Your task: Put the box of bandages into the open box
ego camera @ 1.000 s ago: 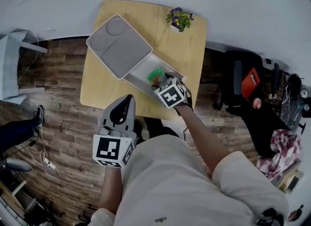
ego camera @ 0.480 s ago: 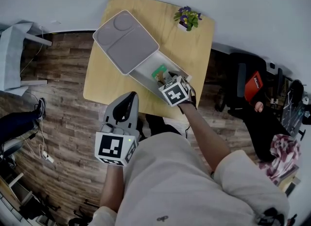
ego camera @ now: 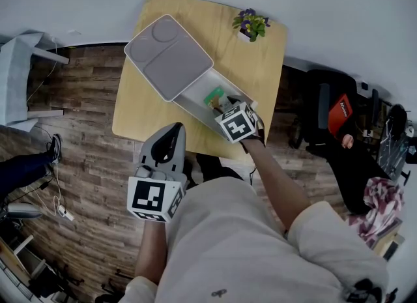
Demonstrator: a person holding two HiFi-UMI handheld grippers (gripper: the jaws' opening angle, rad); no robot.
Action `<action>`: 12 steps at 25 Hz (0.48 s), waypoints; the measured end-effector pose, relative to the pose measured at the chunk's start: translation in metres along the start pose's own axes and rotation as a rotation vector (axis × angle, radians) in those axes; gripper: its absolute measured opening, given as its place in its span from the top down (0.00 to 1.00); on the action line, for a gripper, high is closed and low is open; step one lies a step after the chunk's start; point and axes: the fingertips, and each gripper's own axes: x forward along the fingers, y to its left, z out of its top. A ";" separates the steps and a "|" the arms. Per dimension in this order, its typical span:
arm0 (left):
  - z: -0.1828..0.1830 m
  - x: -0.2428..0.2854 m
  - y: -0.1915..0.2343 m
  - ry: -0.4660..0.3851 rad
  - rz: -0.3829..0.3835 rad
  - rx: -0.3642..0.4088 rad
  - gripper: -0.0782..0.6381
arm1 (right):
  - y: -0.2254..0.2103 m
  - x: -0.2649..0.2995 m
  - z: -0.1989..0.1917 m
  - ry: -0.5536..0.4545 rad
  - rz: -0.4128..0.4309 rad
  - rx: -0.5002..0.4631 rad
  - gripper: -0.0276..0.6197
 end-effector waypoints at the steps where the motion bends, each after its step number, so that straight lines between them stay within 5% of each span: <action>1: 0.000 0.000 0.000 0.000 -0.003 0.001 0.88 | 0.000 -0.001 0.000 -0.003 -0.001 0.003 0.59; 12: 0.005 0.007 -0.006 0.001 -0.080 0.038 0.88 | -0.002 -0.022 0.004 -0.068 -0.046 0.064 0.65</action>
